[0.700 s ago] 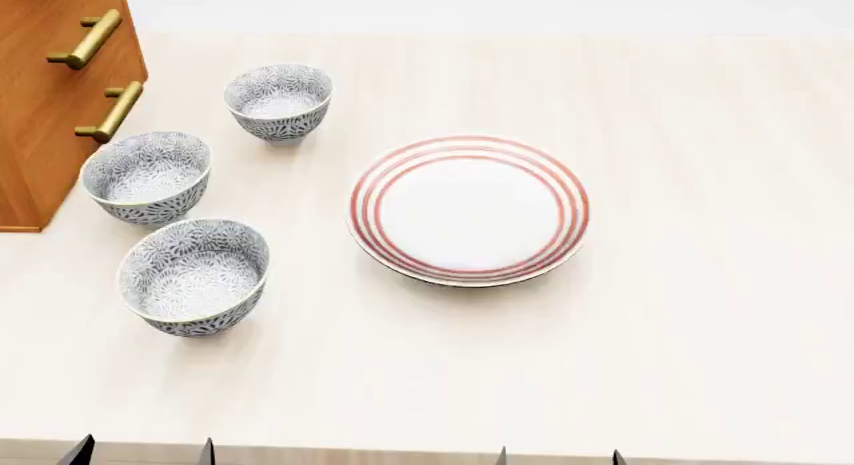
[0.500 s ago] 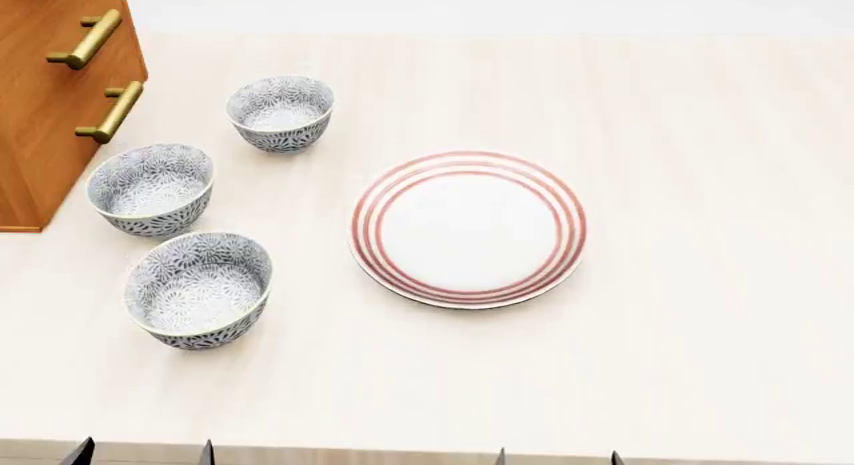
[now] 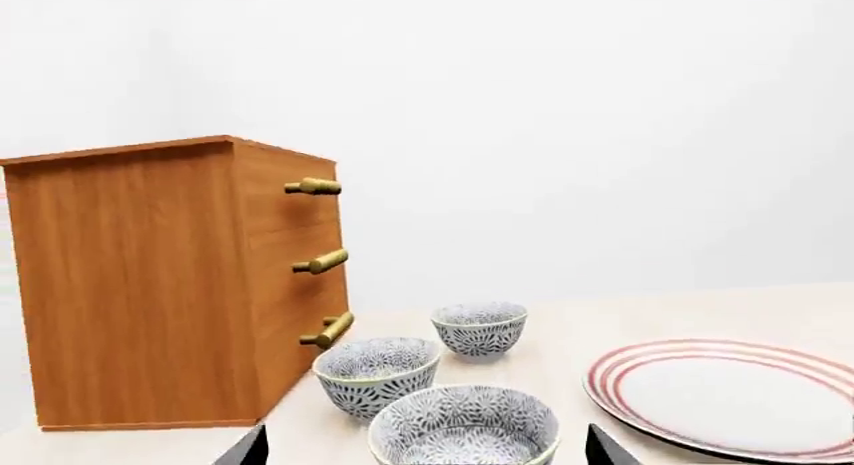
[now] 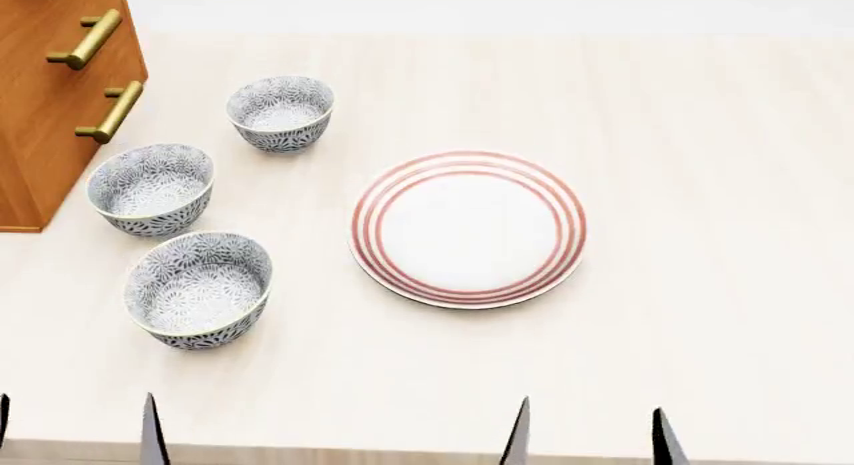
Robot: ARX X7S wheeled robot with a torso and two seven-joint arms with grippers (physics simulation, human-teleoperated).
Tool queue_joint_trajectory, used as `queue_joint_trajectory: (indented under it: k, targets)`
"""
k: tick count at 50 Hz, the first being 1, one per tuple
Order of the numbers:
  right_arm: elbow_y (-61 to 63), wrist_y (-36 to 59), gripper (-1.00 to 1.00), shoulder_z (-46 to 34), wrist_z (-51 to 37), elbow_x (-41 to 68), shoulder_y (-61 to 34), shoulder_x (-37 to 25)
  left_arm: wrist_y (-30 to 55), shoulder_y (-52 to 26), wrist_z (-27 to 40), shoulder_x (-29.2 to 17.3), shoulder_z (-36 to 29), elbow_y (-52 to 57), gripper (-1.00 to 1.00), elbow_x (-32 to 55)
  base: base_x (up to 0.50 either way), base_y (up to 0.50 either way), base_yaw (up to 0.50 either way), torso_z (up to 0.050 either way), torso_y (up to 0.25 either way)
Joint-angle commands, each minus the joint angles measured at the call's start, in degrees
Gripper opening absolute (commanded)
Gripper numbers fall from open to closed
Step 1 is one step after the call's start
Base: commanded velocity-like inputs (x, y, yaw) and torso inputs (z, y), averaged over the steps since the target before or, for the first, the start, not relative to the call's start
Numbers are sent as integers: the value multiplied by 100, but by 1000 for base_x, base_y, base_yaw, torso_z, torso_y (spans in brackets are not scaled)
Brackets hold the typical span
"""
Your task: Pick up the bowl and put it in the front on the plate.
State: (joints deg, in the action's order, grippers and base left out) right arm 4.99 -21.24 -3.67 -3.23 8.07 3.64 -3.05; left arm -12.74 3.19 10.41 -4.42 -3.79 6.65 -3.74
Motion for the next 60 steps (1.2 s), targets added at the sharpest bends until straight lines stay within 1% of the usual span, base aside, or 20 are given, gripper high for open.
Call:
queue_joint_trajectory:
  k: [1,10,19,60]
  targets:
    - [435,-2213,100,17,145,459,343,26,-1432,402,672,-113,55,947,100,-1141,0,0,0,0,0]
    - [495,-2631,100,-83,90,438,392,-52,-1544,490,797,-185,-14,1101,100,-1229,0,0,0,0,0]
    - [475,-2693,100,-126,1,345,367,-129,-1537,501,916,-222,-55,1175,100,-1320,42,0,0,0,0]
    - [588,-2606,100,-317,-350,245,374,-374,-1351,545,1220,-391,-242,1379,100,-1455,498,0,0,0,0]
